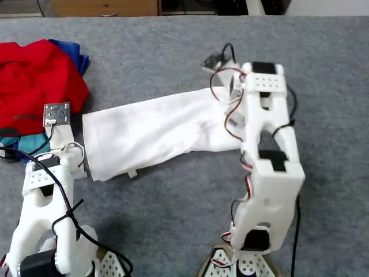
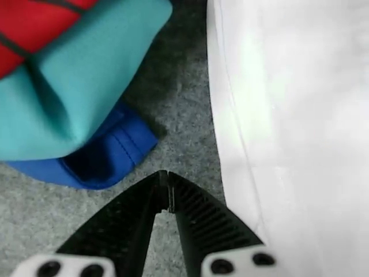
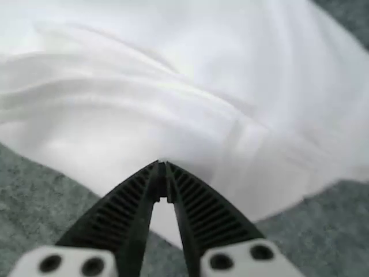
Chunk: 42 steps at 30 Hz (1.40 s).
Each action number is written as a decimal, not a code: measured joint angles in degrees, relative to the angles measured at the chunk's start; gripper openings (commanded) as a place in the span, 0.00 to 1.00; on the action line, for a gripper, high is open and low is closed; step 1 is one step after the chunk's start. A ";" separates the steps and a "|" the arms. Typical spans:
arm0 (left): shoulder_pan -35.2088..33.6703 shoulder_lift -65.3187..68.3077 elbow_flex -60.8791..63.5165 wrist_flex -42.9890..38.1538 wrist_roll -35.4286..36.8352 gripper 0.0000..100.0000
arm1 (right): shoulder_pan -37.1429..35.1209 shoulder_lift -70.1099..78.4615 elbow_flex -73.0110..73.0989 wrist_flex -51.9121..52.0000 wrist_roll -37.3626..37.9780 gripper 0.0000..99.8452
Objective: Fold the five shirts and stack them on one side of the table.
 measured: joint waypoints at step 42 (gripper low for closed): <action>4.40 37.10 -39.65 27.87 15.91 0.22 | 2.99 -22.51 4.31 -0.26 -1.32 0.00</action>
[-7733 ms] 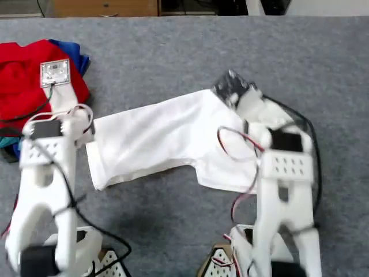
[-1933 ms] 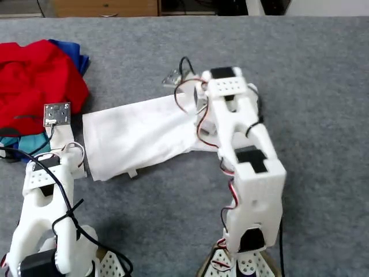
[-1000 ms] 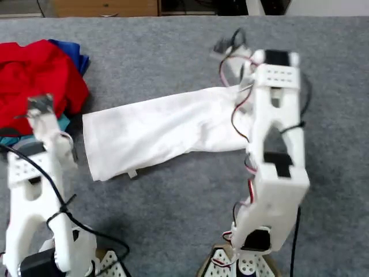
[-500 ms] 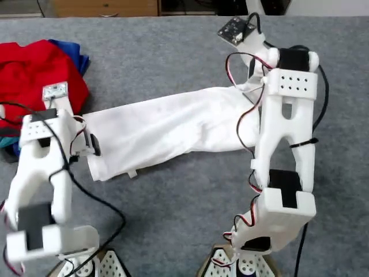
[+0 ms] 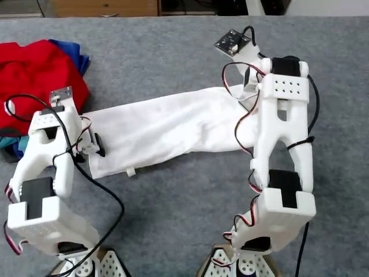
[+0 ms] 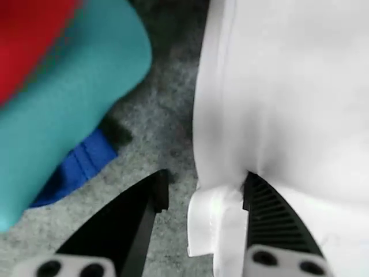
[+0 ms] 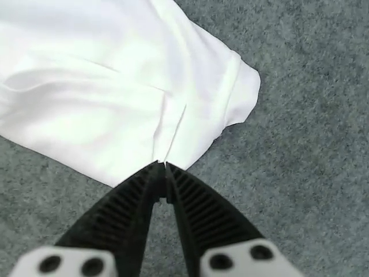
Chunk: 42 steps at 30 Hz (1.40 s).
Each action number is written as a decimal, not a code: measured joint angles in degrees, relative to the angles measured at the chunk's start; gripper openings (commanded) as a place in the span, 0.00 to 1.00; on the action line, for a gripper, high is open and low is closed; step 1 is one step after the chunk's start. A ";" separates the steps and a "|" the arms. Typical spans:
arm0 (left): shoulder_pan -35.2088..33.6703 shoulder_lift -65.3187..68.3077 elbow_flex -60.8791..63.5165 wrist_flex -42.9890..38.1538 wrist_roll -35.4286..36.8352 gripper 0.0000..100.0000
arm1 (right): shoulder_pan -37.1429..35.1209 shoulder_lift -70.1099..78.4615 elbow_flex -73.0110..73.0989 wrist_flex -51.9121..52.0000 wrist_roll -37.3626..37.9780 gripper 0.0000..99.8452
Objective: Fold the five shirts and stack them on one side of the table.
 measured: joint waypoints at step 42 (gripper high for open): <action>7.82 12.57 -14.68 5.36 5.71 0.02 | 5.45 1.58 8.44 -22.86 -17.85 0.00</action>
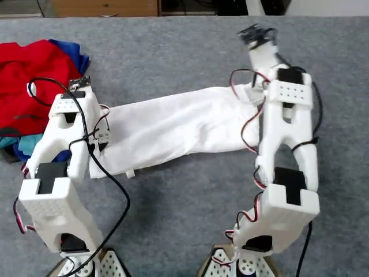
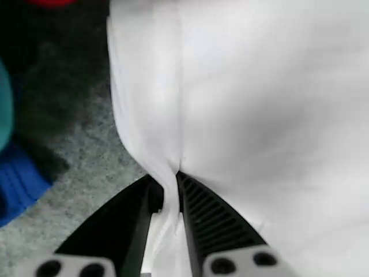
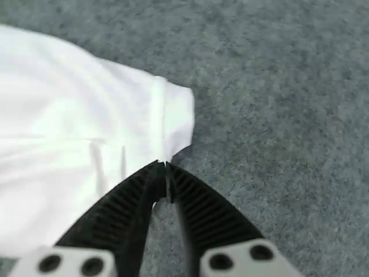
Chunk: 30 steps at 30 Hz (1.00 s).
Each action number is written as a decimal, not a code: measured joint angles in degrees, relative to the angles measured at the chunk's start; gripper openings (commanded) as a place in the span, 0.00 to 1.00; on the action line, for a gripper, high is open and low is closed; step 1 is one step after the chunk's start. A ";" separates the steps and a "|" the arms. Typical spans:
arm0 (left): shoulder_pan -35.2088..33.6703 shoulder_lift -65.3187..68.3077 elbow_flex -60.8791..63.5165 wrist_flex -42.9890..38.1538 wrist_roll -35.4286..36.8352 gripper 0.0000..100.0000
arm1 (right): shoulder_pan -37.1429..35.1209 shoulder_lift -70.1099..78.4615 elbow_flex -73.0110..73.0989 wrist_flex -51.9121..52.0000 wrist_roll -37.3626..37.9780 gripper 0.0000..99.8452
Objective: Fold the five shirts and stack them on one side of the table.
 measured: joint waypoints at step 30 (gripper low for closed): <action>43.60 20.84 -62.51 5.63 10.55 0.02 | 20.57 18.29 -8.00 -20.22 -29.19 0.00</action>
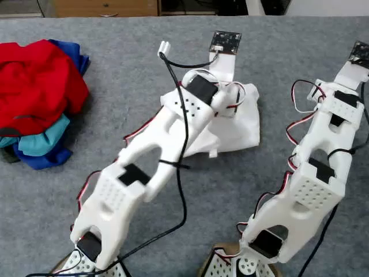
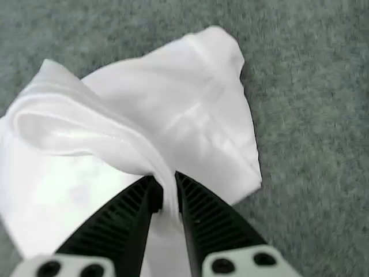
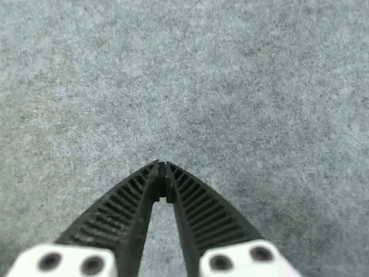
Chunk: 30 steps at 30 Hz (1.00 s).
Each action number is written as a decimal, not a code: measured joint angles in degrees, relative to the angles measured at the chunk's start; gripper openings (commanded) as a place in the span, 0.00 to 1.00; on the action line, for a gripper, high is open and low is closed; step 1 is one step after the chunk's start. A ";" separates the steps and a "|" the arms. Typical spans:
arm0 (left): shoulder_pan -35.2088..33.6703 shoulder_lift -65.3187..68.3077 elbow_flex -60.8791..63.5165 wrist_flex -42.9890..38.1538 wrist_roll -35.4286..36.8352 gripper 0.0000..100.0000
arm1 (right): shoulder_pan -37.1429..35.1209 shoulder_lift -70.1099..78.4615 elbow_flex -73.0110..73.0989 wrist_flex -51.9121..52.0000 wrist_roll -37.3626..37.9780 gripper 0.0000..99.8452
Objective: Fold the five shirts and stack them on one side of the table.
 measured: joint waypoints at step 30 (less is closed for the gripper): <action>-4.48 22.77 -40.26 12.04 6.51 0.08 | 0.00 0.00 -4.40 5.80 4.57 0.00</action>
